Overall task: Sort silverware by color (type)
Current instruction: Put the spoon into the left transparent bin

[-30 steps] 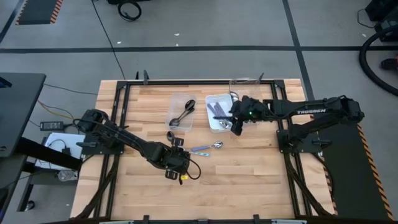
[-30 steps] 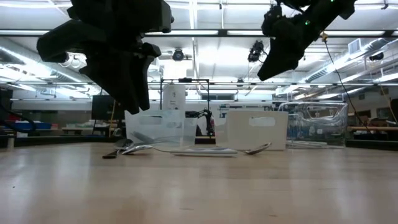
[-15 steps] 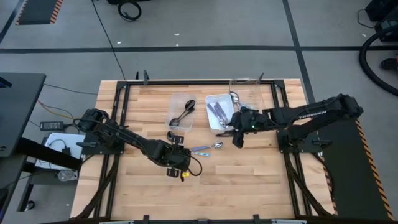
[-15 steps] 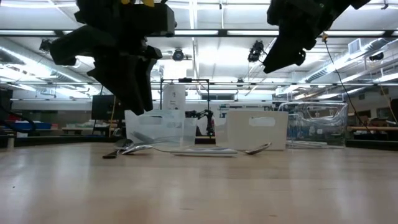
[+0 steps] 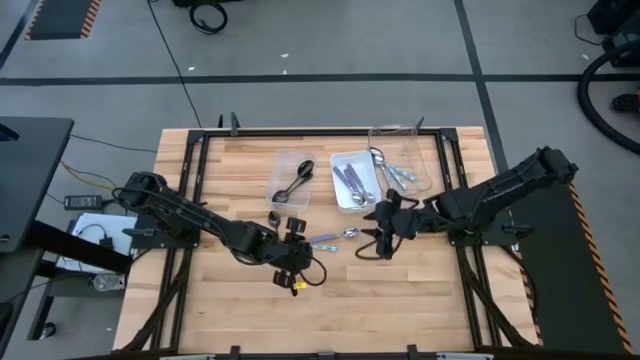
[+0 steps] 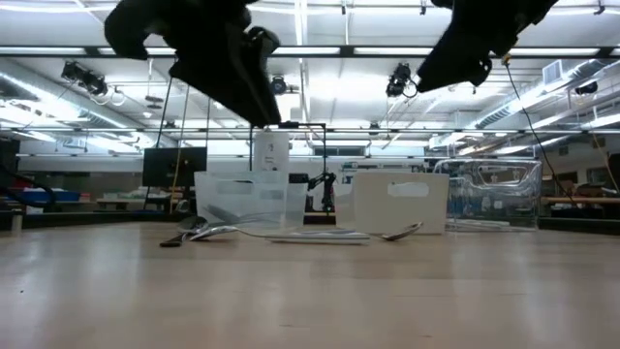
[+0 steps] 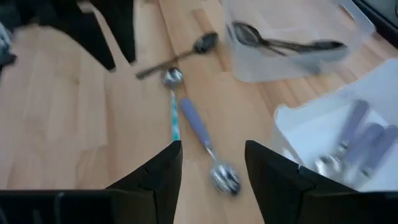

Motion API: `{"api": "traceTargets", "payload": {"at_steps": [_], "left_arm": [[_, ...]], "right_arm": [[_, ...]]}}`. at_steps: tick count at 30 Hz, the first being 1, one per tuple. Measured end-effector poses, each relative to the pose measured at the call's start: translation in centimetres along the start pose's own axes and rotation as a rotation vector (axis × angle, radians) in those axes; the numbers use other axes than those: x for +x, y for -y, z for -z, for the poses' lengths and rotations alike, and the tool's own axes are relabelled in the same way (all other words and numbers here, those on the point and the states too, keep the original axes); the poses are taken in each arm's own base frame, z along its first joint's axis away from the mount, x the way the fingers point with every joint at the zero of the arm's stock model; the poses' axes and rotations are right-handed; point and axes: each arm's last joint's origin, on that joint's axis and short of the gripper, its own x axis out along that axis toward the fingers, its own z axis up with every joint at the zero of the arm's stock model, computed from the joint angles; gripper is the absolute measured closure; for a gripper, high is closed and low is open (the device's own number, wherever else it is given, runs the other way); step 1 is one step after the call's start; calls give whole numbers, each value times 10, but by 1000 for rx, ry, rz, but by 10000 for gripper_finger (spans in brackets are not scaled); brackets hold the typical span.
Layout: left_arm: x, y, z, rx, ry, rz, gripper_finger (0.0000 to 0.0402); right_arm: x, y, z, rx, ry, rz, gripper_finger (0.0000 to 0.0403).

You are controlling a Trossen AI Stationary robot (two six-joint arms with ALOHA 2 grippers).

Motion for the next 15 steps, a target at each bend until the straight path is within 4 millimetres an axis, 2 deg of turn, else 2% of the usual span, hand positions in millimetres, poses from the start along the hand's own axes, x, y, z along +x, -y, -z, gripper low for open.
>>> {"api": "traceTargets", "payload": {"at_steps": [9,15], "left_arm": [[-1,-8,-4,-12,41,-14,258],[3,-16,-2,-161,27,80,258]], "right_arm": [[21,-38,15,-58,43,-24,218],[34,-56,28,-89,28,-54,218]]}}
